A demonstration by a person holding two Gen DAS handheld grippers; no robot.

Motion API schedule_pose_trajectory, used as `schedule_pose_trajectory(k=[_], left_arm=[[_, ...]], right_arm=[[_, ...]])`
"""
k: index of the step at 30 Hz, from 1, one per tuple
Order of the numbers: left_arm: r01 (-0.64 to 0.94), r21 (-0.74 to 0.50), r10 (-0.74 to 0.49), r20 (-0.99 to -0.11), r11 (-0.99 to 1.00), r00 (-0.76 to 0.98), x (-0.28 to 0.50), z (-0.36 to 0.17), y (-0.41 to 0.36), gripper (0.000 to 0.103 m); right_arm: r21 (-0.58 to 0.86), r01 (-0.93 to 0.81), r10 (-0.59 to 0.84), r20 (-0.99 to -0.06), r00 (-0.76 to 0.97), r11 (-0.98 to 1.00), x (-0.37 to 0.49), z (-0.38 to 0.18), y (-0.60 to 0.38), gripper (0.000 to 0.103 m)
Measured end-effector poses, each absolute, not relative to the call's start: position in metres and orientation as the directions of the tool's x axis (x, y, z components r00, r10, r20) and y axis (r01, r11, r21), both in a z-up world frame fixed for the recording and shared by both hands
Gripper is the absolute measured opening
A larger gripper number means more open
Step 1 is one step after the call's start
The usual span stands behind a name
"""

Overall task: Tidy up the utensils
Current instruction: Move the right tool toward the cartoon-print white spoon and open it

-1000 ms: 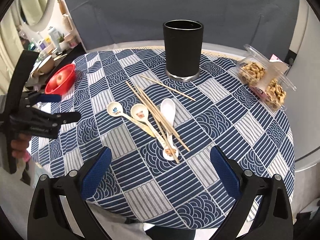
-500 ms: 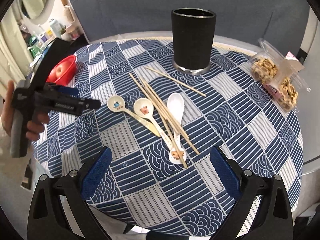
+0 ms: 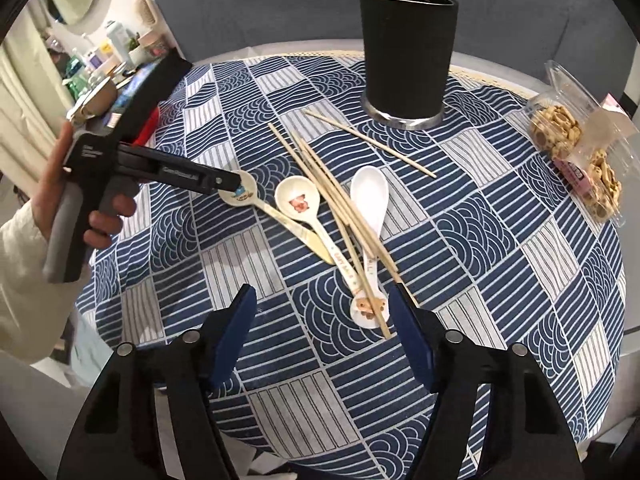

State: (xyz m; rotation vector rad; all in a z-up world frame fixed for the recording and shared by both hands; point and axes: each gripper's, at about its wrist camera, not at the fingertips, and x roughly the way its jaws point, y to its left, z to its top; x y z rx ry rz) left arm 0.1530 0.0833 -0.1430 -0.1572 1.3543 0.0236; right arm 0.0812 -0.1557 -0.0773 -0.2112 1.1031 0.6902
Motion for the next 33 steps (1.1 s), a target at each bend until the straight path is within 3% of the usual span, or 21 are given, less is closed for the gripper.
schedule_pose_trajectory(k=[4, 14, 21, 24, 29, 33], left_arm=[[-0.066, 0.006, 0.018, -0.981, 0.998, 0.192, 0.15, -0.156, 0.075, 0.099], [-0.069, -0.006, 0.008, -0.978, 0.998, 0.209, 0.146, -0.161, 0.076, 0.097], [0.013, -0.02, -0.022, -0.972, 1.0, 0.233, 0.136, -0.145, 0.07, 0.073], [0.049, -0.028, -0.039, -0.971, 0.998, 0.237, 0.133, -0.141, 0.064, 0.059], [0.07, -0.044, -0.06, -0.97, 0.997, 0.237, 0.13, -0.137, 0.054, 0.049], [0.068, -0.108, -0.121, -0.966, 0.992, 0.229, 0.134, -0.139, 0.063, 0.018]], right_arm=[[0.189, -0.618, 0.424, -0.868, 0.258, 0.763, 0.082, -0.076, -0.155, 0.057], [0.166, -0.673, 0.434, -0.865, 0.251, 0.721, 0.08, -0.08, -0.143, 0.054], [0.077, -0.789, 0.447, -0.855, 0.263, 0.61, 0.085, -0.098, -0.116, 0.053], [0.034, -0.852, 0.455, -0.856, 0.246, 0.523, 0.087, -0.108, -0.098, 0.046], [0.001, -0.91, 0.448, -0.871, 0.204, 0.416, 0.094, -0.126, -0.075, 0.034], [-0.025, -0.935, 0.427, -0.885, 0.186, 0.354, 0.097, -0.139, -0.065, 0.028]])
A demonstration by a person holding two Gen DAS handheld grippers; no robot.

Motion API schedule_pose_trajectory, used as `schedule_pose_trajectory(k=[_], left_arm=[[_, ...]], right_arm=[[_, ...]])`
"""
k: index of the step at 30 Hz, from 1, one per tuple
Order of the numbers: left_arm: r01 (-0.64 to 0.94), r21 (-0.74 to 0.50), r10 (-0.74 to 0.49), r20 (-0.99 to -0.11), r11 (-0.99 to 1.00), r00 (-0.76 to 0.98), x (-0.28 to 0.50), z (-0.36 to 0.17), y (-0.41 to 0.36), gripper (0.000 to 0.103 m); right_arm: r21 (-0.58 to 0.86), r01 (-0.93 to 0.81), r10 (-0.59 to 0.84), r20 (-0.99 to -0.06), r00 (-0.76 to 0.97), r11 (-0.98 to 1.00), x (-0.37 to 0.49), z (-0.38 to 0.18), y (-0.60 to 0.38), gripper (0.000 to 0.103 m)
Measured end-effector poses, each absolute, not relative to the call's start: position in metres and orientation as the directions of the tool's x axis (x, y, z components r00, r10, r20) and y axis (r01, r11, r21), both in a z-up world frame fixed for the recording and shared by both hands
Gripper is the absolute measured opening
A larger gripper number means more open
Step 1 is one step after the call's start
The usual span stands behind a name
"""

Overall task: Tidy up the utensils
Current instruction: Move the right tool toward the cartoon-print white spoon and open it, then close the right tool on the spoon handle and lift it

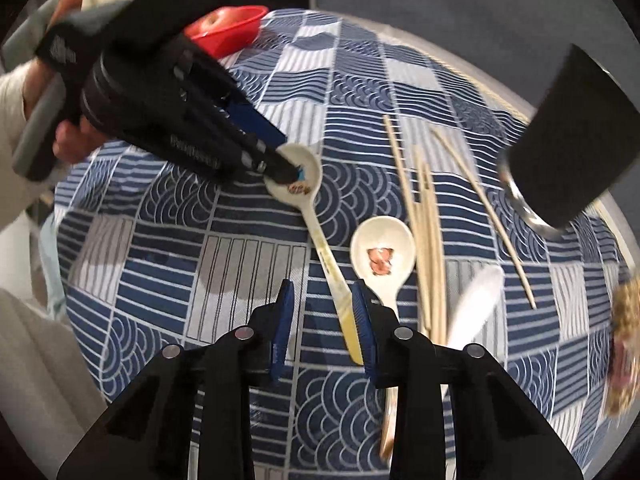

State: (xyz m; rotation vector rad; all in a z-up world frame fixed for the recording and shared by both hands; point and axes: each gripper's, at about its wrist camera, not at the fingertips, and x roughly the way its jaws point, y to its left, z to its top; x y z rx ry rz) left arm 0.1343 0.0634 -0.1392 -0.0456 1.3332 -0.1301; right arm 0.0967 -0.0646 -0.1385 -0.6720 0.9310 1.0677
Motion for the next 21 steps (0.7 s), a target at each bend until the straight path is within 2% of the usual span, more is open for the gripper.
schedule_pose_trajectory(k=[3, 4, 5, 10, 21], left_arm=[[0.062, -0.139, -0.15, -0.963, 0.988, 0.224, 0.133, -0.139, 0.067, 0.016], [0.065, -0.138, -0.15, -0.963, 0.988, 0.224, 0.136, -0.141, 0.071, 0.016], [0.062, -0.142, -0.153, -0.963, 0.988, 0.223, 0.137, -0.14, 0.073, 0.015], [0.04, -0.179, -0.183, -0.959, 0.983, 0.217, 0.138, -0.135, 0.081, 0.008], [0.075, -0.159, -0.173, -0.948, 0.985, 0.266, 0.127, -0.102, 0.075, 0.008]], right_arm=[[-0.014, -0.939, 0.423, -0.891, 0.168, 0.343, 0.1, -0.145, -0.061, 0.028], [-0.007, -0.942, 0.418, -0.895, 0.156, 0.336, 0.101, -0.148, -0.059, 0.024], [0.005, -0.944, 0.424, -0.894, 0.143, 0.329, 0.102, -0.148, -0.057, 0.012], [0.006, -0.95, 0.409, -0.903, 0.129, 0.313, 0.095, -0.148, -0.058, 0.011], [-0.034, -0.94, 0.422, -0.888, 0.184, 0.339, 0.083, -0.122, -0.067, 0.011]])
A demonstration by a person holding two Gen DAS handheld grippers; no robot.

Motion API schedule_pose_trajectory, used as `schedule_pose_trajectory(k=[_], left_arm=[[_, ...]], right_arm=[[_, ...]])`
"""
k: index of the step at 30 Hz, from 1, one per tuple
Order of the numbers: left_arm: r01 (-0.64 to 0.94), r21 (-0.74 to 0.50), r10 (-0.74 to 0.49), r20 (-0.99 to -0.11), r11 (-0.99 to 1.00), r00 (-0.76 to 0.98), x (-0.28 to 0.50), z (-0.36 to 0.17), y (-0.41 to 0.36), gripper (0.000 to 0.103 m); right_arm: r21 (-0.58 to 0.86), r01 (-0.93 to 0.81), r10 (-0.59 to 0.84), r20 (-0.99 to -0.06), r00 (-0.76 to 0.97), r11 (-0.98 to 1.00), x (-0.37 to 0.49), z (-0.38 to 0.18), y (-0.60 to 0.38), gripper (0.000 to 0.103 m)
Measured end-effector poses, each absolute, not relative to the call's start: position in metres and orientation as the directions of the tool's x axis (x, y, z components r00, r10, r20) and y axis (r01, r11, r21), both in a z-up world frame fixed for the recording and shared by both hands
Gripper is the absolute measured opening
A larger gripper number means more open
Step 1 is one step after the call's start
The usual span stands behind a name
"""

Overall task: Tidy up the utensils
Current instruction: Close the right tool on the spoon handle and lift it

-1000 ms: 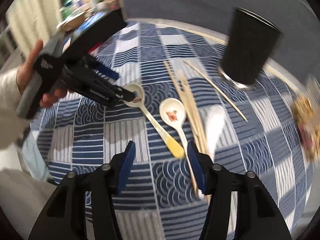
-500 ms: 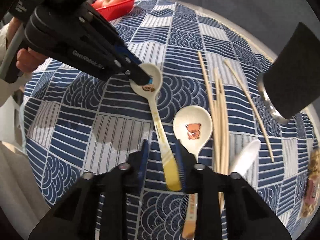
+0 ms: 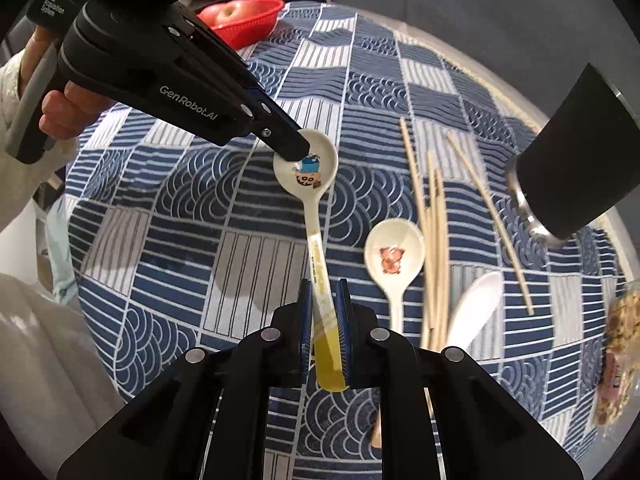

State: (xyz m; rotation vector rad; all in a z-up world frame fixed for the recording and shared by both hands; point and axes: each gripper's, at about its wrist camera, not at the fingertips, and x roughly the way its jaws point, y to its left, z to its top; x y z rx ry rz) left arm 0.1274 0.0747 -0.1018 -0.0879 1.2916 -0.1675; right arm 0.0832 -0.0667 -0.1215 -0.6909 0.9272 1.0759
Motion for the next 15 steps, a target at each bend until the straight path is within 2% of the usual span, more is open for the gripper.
schedule_pose_trajectory(k=[15], left_arm=[[0.095, -0.071, -0.102, -0.92, 0.993, 0.377, 0.138, -0.029, 0.072, 0.006]], right_arm=[[-0.171, -0.928, 0.468, -0.824, 0.319, 0.332, 0.084, -0.07, -0.06, 0.011]])
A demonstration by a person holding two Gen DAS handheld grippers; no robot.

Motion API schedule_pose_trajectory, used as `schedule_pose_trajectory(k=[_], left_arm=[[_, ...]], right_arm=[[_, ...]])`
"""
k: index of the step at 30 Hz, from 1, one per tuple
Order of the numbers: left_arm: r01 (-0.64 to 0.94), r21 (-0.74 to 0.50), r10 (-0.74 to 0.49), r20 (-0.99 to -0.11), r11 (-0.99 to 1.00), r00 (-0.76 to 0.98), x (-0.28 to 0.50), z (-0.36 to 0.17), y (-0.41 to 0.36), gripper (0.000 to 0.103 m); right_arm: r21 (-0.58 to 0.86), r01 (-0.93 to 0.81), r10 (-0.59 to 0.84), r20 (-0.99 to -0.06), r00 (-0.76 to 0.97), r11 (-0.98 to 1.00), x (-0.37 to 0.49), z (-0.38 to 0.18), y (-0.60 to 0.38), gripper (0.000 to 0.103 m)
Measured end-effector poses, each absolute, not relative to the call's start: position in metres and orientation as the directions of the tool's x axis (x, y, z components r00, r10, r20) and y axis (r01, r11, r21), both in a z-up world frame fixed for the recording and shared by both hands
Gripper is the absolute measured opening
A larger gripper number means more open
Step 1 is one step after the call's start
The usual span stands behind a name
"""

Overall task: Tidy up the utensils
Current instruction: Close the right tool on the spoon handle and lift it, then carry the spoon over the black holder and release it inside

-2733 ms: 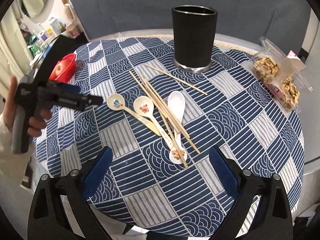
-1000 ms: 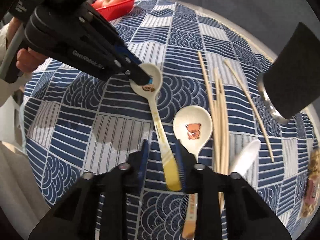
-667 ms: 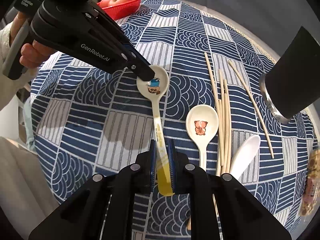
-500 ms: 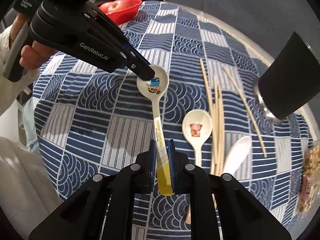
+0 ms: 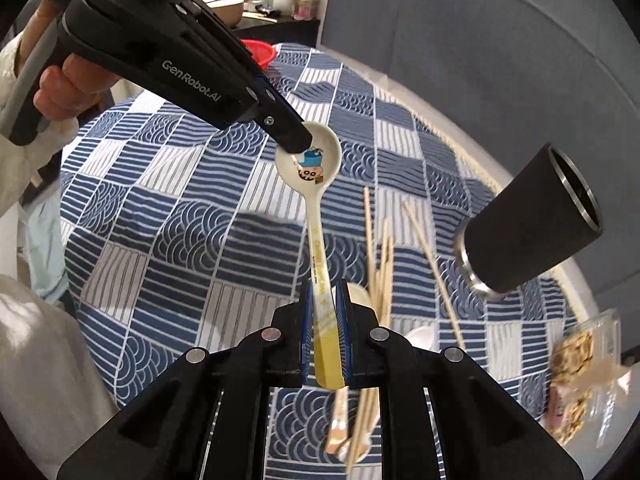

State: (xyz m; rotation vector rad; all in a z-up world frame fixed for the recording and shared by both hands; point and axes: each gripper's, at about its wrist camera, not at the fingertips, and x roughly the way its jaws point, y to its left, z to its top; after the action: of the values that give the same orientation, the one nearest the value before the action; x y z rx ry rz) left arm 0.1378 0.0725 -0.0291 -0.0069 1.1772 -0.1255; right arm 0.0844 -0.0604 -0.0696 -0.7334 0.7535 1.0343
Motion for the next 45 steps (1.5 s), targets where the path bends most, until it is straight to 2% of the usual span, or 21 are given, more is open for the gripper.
schedule_pose_trajectory(k=[15, 29, 45], left_arm=[[0.042, 0.018, -0.004, -0.886, 0.999, 0.463, 0.174, 0.062, 0.057, 0.005], [-0.044, 0.171, 0.17, -0.846, 0.984, 0.505, 0.224, 0.133, 0.006, 0.004], [-0.074, 0.335, 0.333, -0.84, 0.939, 0.428, 0.298, 0.134, -0.05, 0.005]], right_arm=[[-0.212, -0.924, 0.567, -0.738, 0.366, 0.319, 0.129, -0.004, -0.072, 0.01], [-0.226, -0.937, 0.69, -0.634, 0.349, 0.267, 0.2, 0.045, -0.106, 0.01], [-0.084, -0.967, 0.795, -0.554, 0.247, 0.241, 0.287, 0.027, -0.127, 0.011]])
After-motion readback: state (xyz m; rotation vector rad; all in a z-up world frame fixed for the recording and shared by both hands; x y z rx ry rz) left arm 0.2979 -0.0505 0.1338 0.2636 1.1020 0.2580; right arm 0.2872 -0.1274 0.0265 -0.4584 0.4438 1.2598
